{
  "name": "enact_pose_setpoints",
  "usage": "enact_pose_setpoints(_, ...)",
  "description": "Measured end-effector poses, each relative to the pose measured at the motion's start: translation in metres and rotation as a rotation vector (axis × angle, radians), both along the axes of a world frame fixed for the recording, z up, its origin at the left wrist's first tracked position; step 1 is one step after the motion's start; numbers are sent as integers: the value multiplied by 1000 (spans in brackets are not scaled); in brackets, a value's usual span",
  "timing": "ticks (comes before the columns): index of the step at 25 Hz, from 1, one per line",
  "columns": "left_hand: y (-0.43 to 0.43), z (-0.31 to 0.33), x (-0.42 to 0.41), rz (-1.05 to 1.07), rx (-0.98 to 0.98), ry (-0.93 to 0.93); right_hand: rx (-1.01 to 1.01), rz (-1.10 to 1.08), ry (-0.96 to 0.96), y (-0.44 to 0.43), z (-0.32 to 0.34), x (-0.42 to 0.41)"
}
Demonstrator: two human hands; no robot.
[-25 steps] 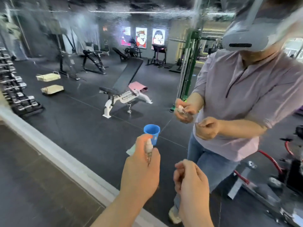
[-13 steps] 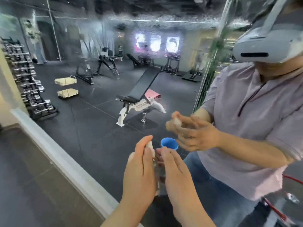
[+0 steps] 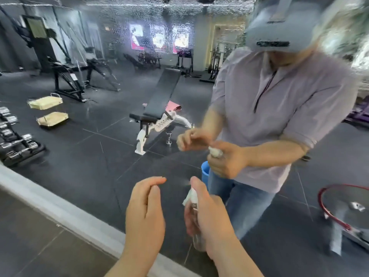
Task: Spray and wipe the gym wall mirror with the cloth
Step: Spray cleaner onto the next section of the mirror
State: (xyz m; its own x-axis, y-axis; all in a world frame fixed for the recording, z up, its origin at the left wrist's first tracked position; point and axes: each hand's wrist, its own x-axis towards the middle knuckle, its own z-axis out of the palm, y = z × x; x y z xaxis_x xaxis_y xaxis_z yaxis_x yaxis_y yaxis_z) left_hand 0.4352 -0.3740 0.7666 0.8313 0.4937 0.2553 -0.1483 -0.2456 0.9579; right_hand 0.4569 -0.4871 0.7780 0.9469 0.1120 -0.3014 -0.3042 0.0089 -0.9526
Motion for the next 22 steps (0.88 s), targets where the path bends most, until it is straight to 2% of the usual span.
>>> enact_pose_setpoints(1,7,-1,3,24,-41,18,-33,-24,33,9,-1,8)
enact_pose_setpoints(4,24,-2,12,109,-152,64,-68,85,58,35,0,23)
enact_pose_setpoints(9,71,-6,24,172,-209,10,-233,135,-129,71,-2,29)
enact_pose_setpoints(12,104,-16,36,173,-254,33,-353,194,-90,97,-23,33)
enact_pose_setpoints(14,133,-23,47,126,-291,58,-421,89,-62,113,-47,36)
enact_pose_setpoints(19,198,-51,57,-6,-300,173,-443,-248,155,152,-111,17)
enact_pose_setpoints(22,216,-71,49,-55,-281,253,-325,-498,183,163,-129,6)
